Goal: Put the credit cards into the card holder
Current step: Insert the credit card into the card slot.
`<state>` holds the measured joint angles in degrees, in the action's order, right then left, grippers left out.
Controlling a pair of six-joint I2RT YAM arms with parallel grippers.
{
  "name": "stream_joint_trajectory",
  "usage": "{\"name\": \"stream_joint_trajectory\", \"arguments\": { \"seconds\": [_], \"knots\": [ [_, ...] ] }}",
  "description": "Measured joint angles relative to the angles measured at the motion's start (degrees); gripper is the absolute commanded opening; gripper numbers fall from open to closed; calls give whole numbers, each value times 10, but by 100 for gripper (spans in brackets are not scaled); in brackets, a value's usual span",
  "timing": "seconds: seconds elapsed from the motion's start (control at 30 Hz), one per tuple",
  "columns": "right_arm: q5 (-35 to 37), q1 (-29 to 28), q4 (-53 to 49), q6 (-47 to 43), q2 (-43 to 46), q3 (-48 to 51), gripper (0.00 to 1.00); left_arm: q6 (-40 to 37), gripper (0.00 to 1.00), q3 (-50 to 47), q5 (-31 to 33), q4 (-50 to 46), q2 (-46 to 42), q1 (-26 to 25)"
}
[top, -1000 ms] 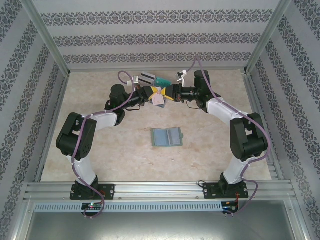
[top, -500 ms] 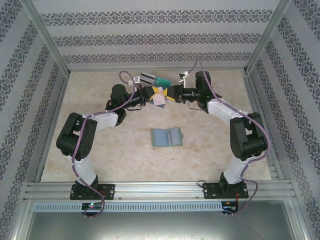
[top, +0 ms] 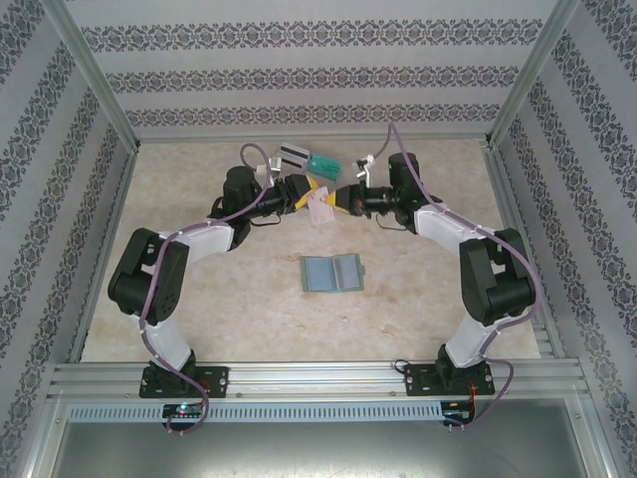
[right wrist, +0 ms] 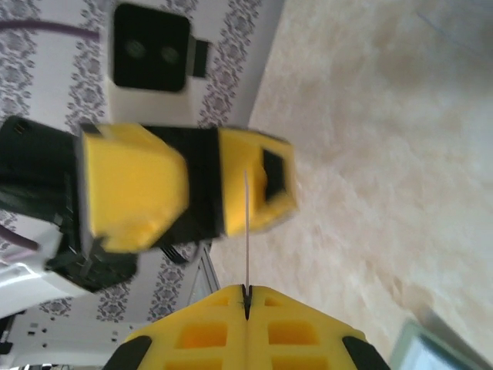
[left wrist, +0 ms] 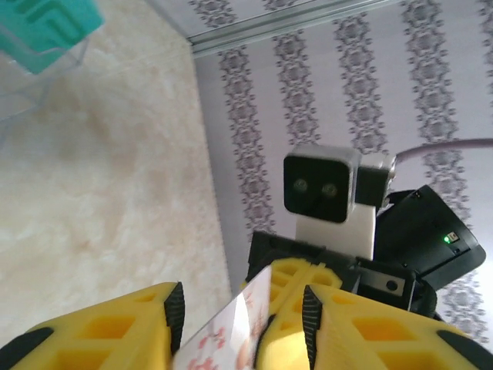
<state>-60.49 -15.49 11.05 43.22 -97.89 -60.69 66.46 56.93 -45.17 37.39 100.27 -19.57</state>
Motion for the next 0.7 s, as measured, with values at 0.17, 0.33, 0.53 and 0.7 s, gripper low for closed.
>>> {"name": "stream_joint_trajectory", "arguments": {
  "seconds": [0.17,0.33,0.53,0.7],
  "knots": [
    [27,4,-37,-41,52,117,1,-116,48,-25,37,-182,-83,-6],
    [62,0,-59,-74,59,198,1,-203,45,-42,72,-329,-95,-31],
    [94,-2,-66,-111,59,222,1,-239,43,-69,96,-421,-70,-67],
    [107,-2,-65,-133,56,226,1,-247,42,-70,110,-447,-49,-85]
  ]
}}
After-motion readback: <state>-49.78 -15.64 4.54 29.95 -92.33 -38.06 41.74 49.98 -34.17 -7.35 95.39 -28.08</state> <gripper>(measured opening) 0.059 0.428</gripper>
